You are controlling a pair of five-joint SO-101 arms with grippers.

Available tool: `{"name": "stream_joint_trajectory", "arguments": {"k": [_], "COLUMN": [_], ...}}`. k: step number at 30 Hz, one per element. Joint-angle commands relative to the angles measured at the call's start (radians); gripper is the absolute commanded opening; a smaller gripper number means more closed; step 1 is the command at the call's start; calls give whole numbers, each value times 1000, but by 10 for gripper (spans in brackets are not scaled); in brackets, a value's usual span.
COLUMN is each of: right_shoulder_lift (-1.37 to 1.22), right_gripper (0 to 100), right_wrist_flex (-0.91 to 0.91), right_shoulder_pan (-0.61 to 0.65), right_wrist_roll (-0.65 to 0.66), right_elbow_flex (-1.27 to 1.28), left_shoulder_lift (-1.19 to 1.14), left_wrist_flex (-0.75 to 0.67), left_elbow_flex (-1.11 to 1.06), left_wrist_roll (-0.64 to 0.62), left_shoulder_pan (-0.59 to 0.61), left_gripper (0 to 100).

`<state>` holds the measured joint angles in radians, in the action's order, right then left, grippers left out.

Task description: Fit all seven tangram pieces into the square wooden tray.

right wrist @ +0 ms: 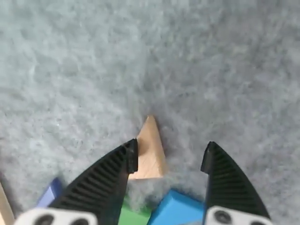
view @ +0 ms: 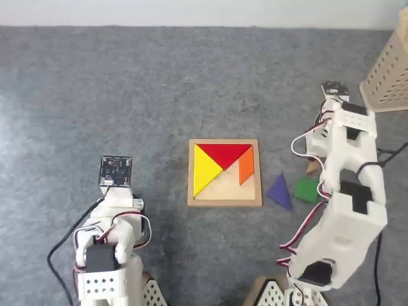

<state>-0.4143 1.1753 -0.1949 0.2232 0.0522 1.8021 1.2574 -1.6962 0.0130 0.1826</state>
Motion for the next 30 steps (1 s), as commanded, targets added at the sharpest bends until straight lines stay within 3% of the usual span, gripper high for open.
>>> {"name": "stream_joint_trajectory", "arguments": {"k": [1,10,17,30], "right_shoulder_lift": [1,-10,-7,240], "right_gripper": [224,219,84,166], "right_wrist_flex": [12,19,19,176], "right_shoulder_pan": [8,137,147,114], "right_wrist_roll": [-5,28,25,20], "right_elbow_flex": [-48,-48,-48,-17], "left_shoulder_lift": [17,17,17,17], "left_wrist_flex": [5,5,5,5], "left_elbow_flex": [12,12,12,12], "left_wrist_roll": [-8,-8,-8,-8], "left_shoulder_pan": [-3,-3,-3,-3], "left_gripper": [12,12,12,12]}}
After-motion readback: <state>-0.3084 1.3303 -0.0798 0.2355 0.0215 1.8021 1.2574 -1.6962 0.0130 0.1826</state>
